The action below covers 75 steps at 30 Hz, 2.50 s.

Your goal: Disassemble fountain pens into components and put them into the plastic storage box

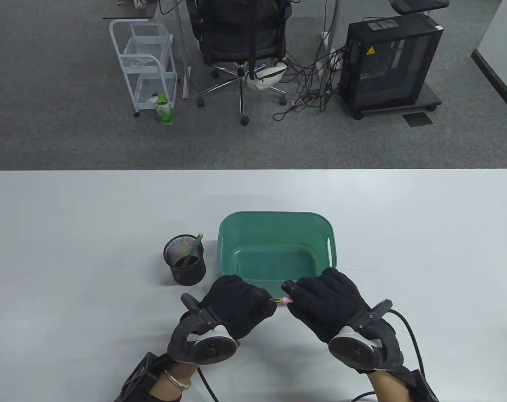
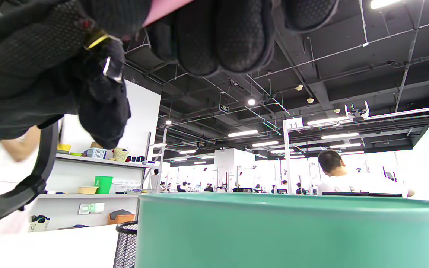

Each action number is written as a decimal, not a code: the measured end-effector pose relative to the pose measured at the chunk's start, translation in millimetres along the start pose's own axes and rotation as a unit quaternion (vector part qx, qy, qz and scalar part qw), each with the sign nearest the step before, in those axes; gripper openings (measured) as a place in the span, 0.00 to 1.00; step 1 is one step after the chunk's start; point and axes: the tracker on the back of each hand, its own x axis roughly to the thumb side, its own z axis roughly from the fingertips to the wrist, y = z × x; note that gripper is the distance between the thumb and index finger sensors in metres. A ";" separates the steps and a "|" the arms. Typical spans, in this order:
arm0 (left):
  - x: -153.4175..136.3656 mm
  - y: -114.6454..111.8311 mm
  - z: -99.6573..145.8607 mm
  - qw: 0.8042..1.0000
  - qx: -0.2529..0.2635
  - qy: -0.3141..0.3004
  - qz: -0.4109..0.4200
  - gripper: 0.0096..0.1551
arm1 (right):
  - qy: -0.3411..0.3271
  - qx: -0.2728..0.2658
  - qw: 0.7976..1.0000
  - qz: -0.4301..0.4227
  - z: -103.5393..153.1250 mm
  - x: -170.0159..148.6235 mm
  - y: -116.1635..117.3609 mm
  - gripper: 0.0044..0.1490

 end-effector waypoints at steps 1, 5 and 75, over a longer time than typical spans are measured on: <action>-0.1 0.0 0.0 1.000 0.000 0.000 0.000 0.31 | 0.000 0.000 1.000 0.000 0.0 0.1 0.0 0.28; -0.8 0.1 0.1 1.000 -0.003 0.002 0.001 0.31 | 0.000 0.000 1.000 0.001 0.1 0.3 -0.1 0.28; 0.7 -0.5 0.3 1.000 -0.003 -0.003 -0.001 0.29 | 0.000 0.002 1.000 0.002 0.1 -0.1 0.3 0.28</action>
